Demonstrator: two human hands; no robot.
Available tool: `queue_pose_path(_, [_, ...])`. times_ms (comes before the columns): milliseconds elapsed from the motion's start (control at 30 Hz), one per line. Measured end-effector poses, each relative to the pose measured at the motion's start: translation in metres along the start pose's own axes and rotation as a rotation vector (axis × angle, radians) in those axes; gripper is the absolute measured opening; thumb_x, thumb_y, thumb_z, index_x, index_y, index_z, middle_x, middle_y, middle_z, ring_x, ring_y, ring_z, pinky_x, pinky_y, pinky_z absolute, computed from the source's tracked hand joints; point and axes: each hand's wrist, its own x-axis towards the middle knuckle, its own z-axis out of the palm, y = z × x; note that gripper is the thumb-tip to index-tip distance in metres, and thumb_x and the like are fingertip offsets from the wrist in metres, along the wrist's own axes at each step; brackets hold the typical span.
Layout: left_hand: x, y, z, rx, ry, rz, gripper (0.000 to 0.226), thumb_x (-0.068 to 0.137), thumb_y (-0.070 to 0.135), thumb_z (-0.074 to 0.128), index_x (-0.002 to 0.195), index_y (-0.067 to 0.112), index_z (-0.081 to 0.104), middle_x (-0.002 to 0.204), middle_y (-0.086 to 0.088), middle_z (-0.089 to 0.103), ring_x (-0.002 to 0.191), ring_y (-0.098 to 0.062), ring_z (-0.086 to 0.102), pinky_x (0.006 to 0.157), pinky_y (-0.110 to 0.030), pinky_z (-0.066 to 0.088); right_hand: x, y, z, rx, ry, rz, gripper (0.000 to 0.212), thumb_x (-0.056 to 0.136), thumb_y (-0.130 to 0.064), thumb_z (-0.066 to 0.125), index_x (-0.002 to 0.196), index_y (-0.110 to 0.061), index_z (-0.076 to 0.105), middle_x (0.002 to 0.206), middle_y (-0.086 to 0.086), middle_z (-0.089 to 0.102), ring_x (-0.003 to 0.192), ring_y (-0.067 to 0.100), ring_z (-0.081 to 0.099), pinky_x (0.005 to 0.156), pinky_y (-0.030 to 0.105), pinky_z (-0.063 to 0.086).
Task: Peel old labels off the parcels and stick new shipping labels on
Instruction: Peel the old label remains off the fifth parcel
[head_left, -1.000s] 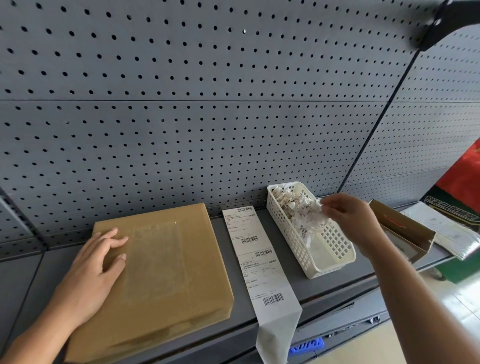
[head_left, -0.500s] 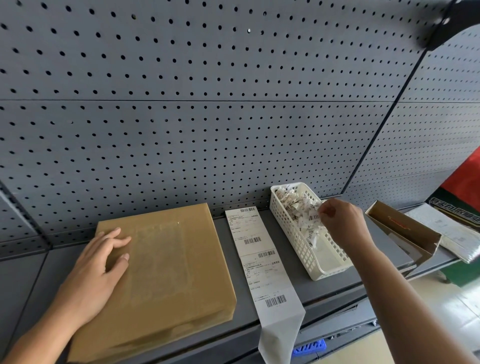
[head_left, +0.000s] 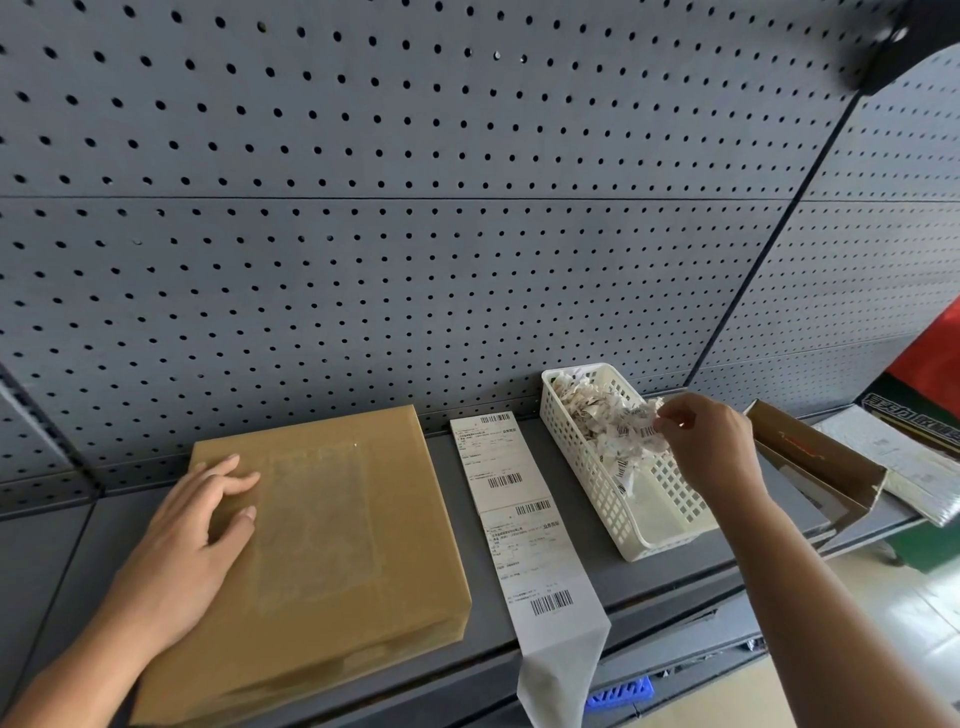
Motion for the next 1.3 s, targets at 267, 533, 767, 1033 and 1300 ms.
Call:
queue_pose_path(267, [0.001,0.000,0.000,0.001,0.003,0.001,0.031,0.101,0.034,0.052,0.114,0.060,0.043,0.155,0.029,0.028,0.143,0.010,0.011,0.117,-0.035,0.017,-0.001,0.009,-0.001,-0.011,-0.001,-0.020,0.005,0.091,-0.014,0.069,0.088,-0.017,0.071,0.087,0.000,0.069,0.082,0.018,0.062,0.079,0.035,0.053])
queue_pose_path(533, [0.000,0.000,-0.001,0.001,-0.006,0.000,0.031,0.101,0.034,0.052,0.115,0.061,0.043,0.153,0.030,0.027,0.144,0.009,0.011,0.118,-0.037,0.017,-0.007,0.011,-0.009,0.090,-0.099,0.067,0.006,0.091,-0.020,0.070,0.087,-0.018,0.073,0.076,-0.006,0.068,0.060,0.014,0.059,0.059,0.031,0.051])
queue_pose_path(767, [0.000,0.002,-0.002,0.011,-0.011,-0.017,0.030,0.101,0.037,0.050,0.120,0.058,0.042,0.158,0.025,0.028,0.150,0.002,0.013,0.122,-0.047,0.020,-0.014,0.011,-0.013,0.017,0.007,-0.035,0.012,0.094,-0.018,0.064,0.092,-0.016,0.075,0.088,0.000,0.069,0.081,0.017,0.063,0.080,0.037,0.053])
queue_pose_path(1033, [-0.002,0.006,-0.004,0.019,-0.013,-0.029,0.032,0.102,0.037,0.050,0.116,0.063,0.039,0.156,0.028,0.028,0.149,0.003,0.014,0.121,-0.047,0.022,-0.026,-0.002,-0.027,0.118,0.082,-0.048,0.005,0.091,-0.015,0.064,0.090,-0.019,0.067,0.083,-0.005,0.066,0.077,0.010,0.061,0.071,0.028,0.048])
queue_pose_path(1300, [-0.007,0.023,-0.014,0.110,0.058,-0.004,0.019,0.095,0.050,0.048,0.106,0.064,0.042,0.138,0.046,0.030,0.142,-0.010,0.038,0.101,-0.046,0.045,-0.066,-0.024,-0.014,0.168,-0.058,-0.303,0.008,0.092,-0.017,0.065,0.095,-0.022,0.070,0.088,-0.019,0.060,0.078,-0.003,0.057,0.069,0.012,0.045])
